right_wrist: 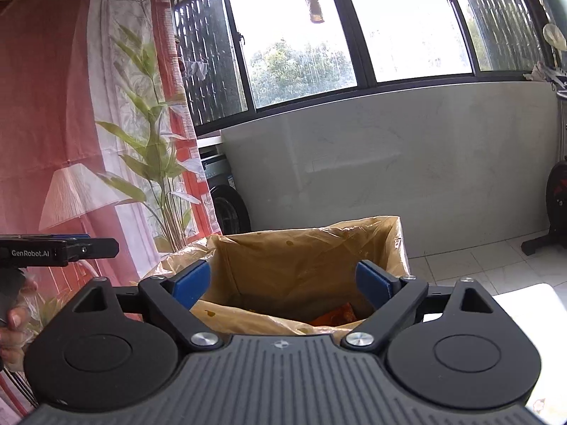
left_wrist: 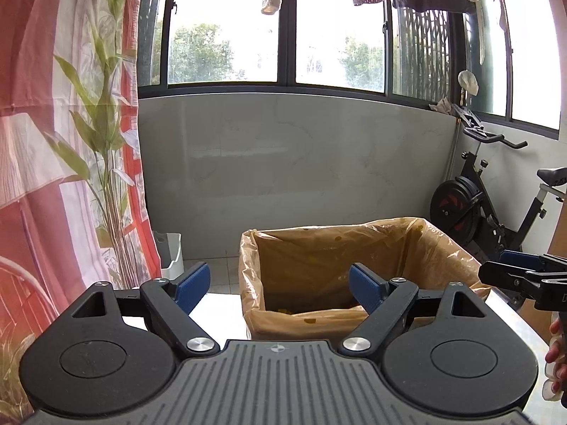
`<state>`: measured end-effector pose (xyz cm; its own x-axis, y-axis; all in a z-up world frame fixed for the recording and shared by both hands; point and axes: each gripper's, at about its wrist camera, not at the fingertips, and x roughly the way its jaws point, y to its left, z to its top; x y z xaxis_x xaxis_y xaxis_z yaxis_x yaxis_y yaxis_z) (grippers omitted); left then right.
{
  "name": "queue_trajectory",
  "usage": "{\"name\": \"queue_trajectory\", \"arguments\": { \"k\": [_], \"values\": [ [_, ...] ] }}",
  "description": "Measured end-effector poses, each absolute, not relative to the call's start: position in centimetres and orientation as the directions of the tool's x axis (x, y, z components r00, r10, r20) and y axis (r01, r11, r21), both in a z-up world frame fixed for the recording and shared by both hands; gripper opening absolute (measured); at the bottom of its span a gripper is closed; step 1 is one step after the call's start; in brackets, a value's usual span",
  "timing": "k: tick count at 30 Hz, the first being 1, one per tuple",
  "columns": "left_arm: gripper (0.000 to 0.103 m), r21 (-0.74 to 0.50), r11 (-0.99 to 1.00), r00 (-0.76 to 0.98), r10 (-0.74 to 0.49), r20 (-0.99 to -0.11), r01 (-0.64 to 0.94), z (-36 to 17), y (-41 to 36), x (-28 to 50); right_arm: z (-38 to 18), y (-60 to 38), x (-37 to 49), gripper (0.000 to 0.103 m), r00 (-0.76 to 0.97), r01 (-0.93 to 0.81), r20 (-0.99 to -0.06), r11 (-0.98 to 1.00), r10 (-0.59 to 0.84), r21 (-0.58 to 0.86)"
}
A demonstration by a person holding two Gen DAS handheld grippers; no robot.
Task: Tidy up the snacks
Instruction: 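Move both grippers back toward the snack pile, then grasp the small red packet with the left gripper while the right gripper grasps the yellow-wrapped cake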
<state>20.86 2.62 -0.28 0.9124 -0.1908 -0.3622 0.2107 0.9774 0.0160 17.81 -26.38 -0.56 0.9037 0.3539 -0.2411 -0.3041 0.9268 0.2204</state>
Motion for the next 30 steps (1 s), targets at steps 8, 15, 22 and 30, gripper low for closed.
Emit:
{"name": "queue_trajectory", "arguments": {
  "k": [8, 15, 22, 30],
  "values": [
    [0.086, 0.075, 0.98, 0.92, -0.147, -0.362, 0.186, -5.2, 1.9, 14.4, -4.2, -25.7, 12.1, 0.093, 0.919, -0.271, -0.228, 0.936, 0.322, 0.226],
    [0.076, -0.036, 0.967, 0.828, -0.236, -0.509, 0.253, -12.0, 1.2, 11.4, -9.2, -24.1, 7.9, 0.088, 0.913, -0.252, -0.284, 0.952, 0.294, 0.175],
    [0.07, -0.066, 0.946, 0.72, -0.285, -0.633, 0.317, -17.8, 0.0, 9.8, -13.9, -23.5, 5.6, 0.07, 0.87, -0.221, -0.413, 0.962, 0.269, 0.16],
    [0.07, -0.098, 0.954, 0.687, -0.273, -0.673, 0.284, -19.3, 0.7, 9.3, -17.1, -21.3, 4.7, 0.036, 0.76, -0.383, -0.539, 0.92, 0.363, 0.079]
  ]
}}
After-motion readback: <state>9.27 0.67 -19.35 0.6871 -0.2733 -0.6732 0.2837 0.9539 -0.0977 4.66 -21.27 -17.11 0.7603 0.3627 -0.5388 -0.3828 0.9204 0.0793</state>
